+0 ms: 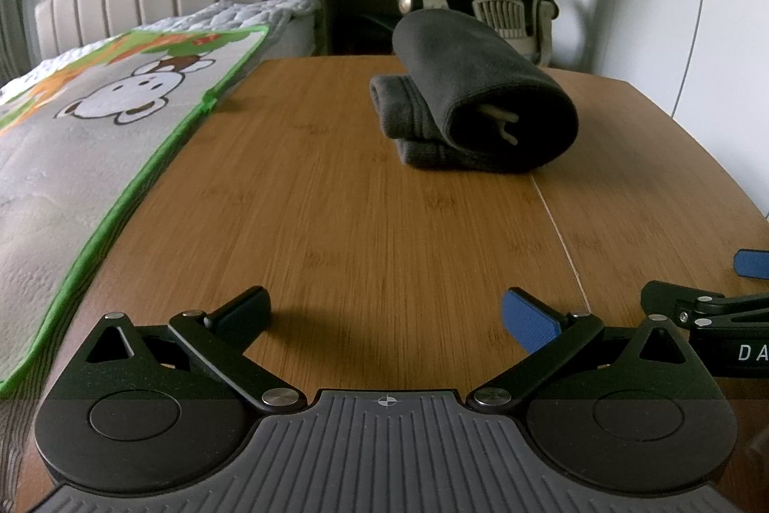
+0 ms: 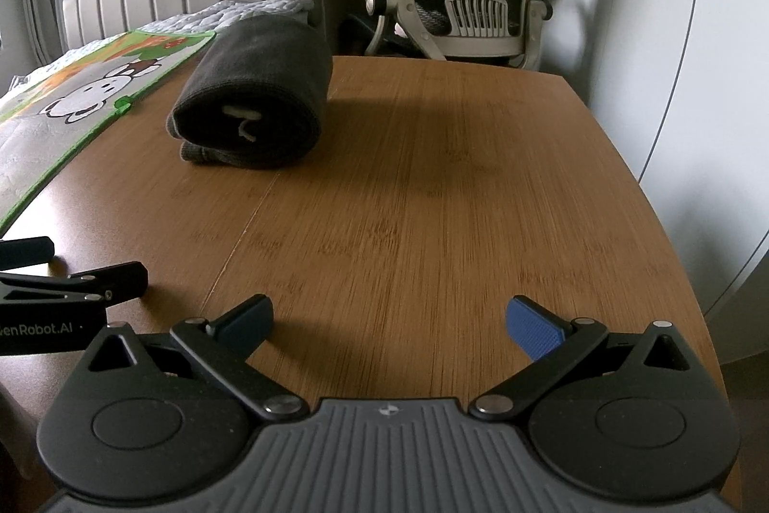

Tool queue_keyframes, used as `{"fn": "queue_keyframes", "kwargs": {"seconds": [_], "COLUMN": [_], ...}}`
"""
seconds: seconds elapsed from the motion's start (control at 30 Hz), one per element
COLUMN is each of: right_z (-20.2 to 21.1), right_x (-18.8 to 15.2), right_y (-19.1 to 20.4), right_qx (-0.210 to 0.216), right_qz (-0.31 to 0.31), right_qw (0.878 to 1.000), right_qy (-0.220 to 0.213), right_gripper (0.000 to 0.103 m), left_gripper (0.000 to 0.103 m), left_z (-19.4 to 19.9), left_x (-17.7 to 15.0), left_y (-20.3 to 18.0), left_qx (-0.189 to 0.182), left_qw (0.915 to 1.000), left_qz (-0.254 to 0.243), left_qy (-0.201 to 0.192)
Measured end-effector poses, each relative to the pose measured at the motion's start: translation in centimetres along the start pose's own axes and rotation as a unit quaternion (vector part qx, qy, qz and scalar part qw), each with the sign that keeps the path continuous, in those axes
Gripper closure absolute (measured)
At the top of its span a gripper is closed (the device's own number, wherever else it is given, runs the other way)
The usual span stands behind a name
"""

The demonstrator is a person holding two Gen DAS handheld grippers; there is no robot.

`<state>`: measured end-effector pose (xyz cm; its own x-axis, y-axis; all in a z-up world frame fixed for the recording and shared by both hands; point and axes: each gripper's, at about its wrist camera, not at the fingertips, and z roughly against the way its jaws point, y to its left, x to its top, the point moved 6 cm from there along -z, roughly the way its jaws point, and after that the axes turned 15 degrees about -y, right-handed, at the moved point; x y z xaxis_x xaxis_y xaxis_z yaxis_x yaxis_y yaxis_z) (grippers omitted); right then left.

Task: Fold clothes

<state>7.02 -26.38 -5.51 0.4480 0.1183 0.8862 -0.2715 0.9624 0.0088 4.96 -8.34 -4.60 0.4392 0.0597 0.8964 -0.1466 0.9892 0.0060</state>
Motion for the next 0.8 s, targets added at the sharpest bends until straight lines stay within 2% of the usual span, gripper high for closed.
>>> {"fn": "queue_keyframes", "kwargs": {"seconds": [0.8], "right_z": [0.12], "right_x": [0.0], "right_y": [-0.11], "right_qx": [0.001], "right_qz": [0.0], "right_qw": [1.0], "right_qy": [-0.001], "right_gripper": [0.0], "left_gripper": [0.0], "left_z": [0.14], "left_x": [-0.04], "left_y": [-0.13], "left_qx": [0.001], "left_qw": [1.0], "left_qz": [0.0], "left_qy": [0.0]}}
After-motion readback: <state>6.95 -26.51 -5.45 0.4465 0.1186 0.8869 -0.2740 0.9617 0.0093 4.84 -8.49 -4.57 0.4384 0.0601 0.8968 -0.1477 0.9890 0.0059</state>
